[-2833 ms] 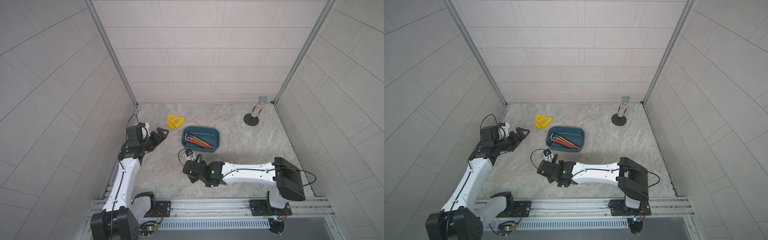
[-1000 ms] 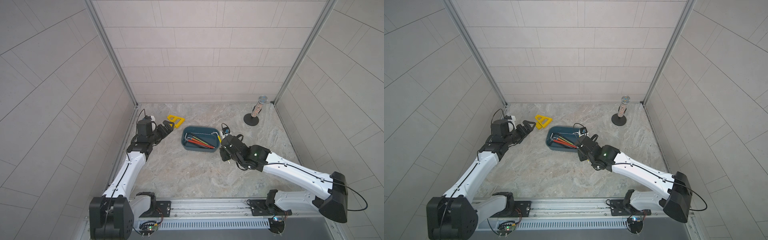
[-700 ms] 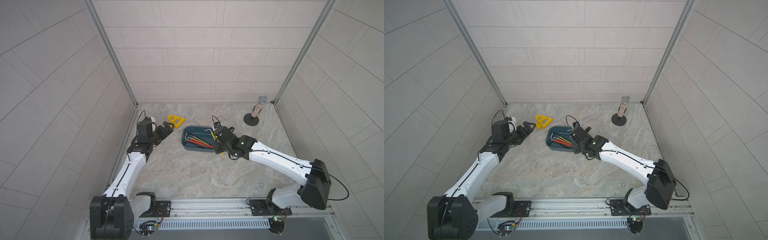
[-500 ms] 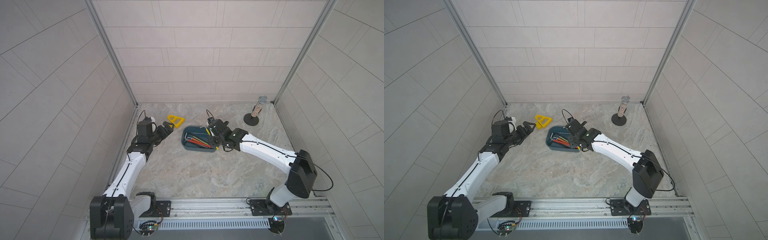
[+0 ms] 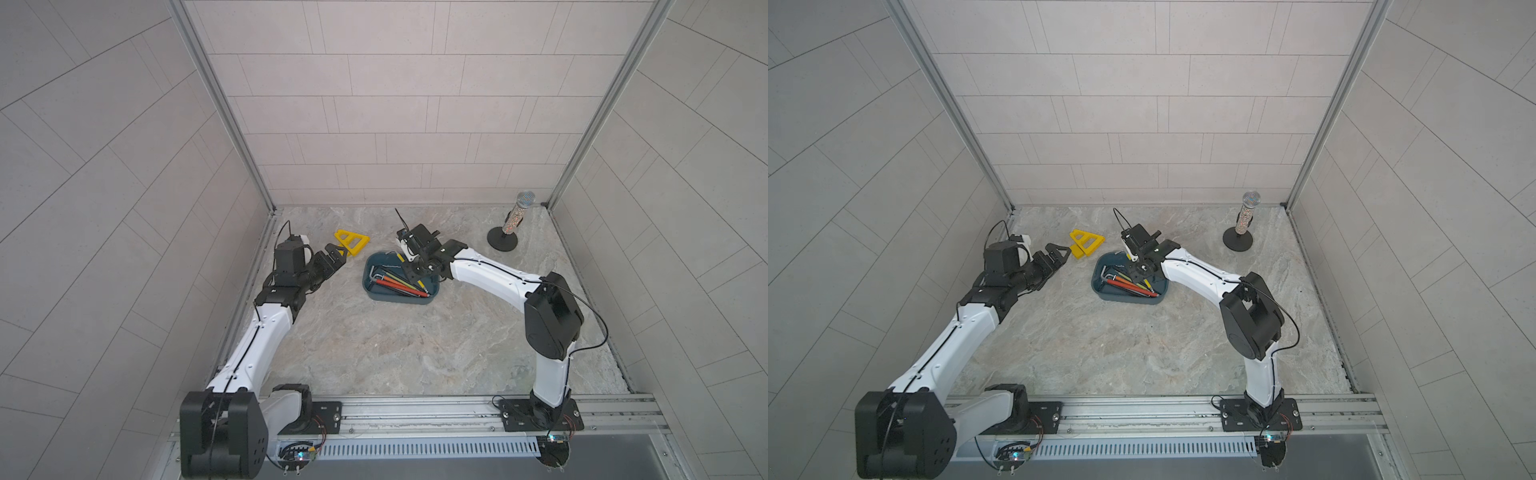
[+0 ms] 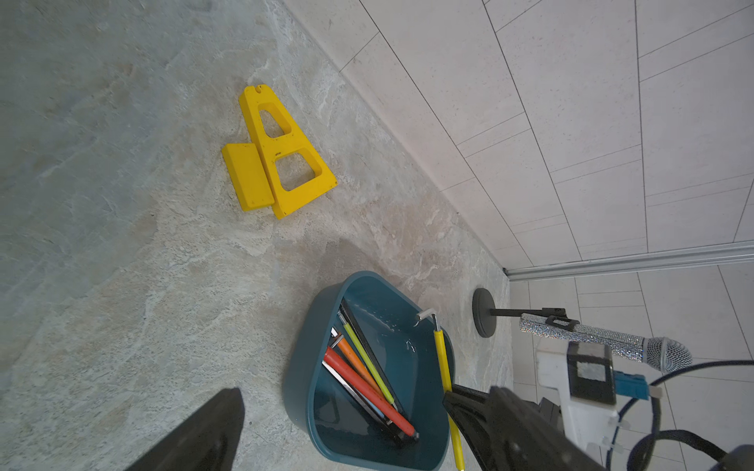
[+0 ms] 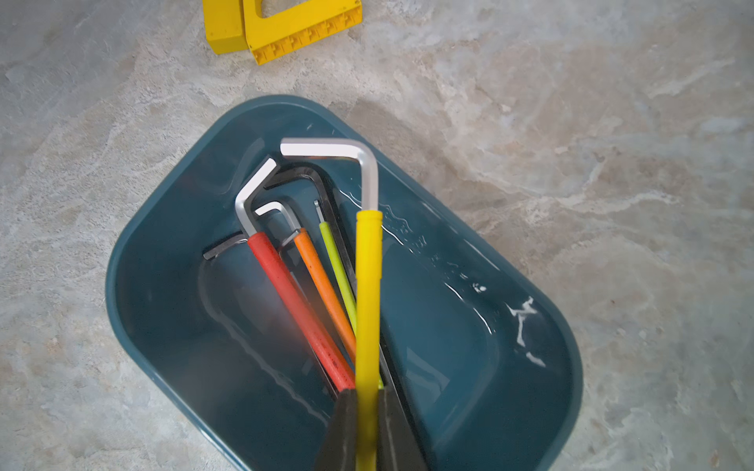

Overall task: Put the hex key on the desktop into the storage box
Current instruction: Place the Allen key in the storage box.

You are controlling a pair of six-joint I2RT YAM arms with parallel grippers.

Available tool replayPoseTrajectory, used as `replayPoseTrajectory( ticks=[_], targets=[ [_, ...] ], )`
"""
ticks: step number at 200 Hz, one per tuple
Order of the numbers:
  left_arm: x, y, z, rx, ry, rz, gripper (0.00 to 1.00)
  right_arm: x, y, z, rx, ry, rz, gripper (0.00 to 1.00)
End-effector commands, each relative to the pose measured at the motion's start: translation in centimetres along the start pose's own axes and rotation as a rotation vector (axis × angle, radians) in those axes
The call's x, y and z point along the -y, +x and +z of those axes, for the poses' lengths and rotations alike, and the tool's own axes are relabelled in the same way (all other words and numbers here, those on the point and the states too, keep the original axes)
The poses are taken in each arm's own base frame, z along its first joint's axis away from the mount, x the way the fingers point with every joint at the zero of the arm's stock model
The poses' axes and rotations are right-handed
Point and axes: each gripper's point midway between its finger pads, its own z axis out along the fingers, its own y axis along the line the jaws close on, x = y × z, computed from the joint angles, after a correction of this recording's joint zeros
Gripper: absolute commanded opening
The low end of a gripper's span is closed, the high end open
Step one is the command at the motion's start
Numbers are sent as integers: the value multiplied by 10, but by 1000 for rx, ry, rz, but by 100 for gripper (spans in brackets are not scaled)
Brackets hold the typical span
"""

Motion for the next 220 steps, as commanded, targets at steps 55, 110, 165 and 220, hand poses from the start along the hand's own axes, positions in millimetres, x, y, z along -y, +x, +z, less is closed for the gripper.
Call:
replayPoseTrajectory(
  ticks=[55,110,165,220],
  targets=[
    [-14,1,2,5,-58,12,100,-3,-3,27,-43,-29,-87,0],
    [-19,2,6,0,-75,5,100,-2,5,46,-72,-24,-123,0],
    [-21,2,8,-9,-90,6,100,1,13,62,-101,-12,-134,3],
    [-50,-10,-13,94,-273,27,100,2,14,57,-98,-8,-122,32]
  ],
)
